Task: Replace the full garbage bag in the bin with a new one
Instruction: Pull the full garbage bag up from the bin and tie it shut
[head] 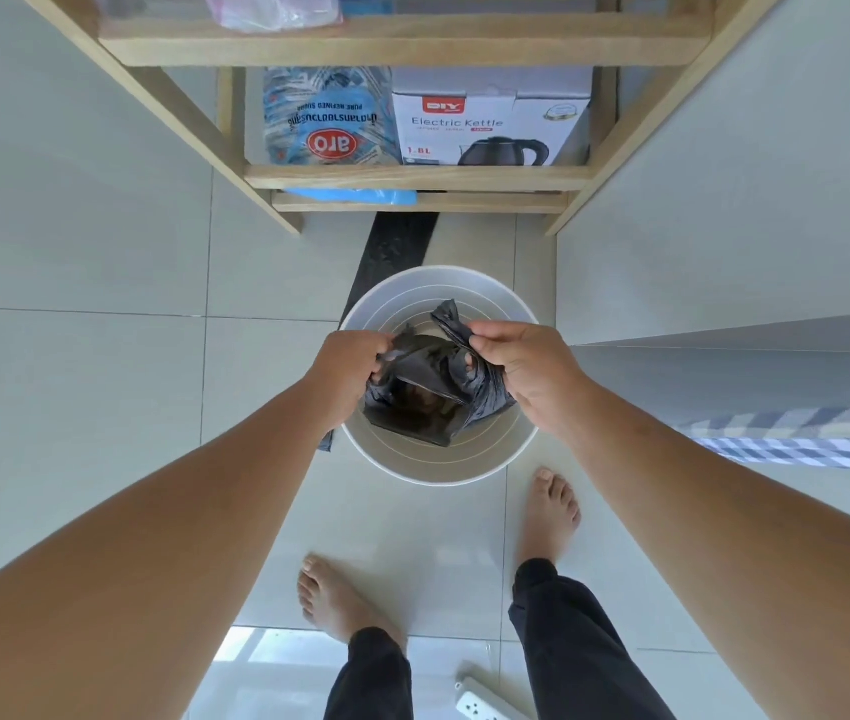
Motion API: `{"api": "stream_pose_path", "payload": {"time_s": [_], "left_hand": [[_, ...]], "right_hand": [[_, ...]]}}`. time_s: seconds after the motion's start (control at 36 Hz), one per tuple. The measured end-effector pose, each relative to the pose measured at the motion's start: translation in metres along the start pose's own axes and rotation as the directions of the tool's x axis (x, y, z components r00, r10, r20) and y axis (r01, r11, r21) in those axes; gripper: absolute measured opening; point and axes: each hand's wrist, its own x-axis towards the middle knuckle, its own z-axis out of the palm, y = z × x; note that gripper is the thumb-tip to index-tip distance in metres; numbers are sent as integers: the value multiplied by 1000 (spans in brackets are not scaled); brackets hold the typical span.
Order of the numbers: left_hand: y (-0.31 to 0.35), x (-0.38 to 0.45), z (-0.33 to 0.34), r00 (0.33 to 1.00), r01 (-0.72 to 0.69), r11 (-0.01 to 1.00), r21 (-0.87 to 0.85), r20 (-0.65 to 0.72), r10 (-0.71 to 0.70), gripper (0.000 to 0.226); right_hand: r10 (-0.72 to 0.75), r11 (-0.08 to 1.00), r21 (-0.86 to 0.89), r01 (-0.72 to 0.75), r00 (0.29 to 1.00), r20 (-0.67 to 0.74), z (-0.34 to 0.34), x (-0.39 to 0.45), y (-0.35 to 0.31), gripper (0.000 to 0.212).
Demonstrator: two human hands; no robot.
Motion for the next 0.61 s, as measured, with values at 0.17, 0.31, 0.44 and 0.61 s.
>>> {"api": "stream_pose_path", "payload": {"time_s": [0.17, 0.31, 0.44, 0.61], "left_hand": [[-3, -6, 4, 993, -107, 989, -103, 36, 111, 14], [-3, -11, 8, 986, -90, 976, -197, 119, 115, 8], [-5, -10, 8, 981, -131, 979, -154, 122, 150, 11], [-7, -8, 6, 972, -163, 983, -81, 160, 174, 13]], "right_hand": [[12, 999, -42, -10, 999, 45, 5, 0, 0, 26], [44, 998, -57, -42, 998, 49, 9, 3, 5, 37], [81, 996, 16, -83, 994, 74, 12, 5, 8, 43], [98, 993, 51, -105, 987, 127, 13, 10, 12, 55]]}}
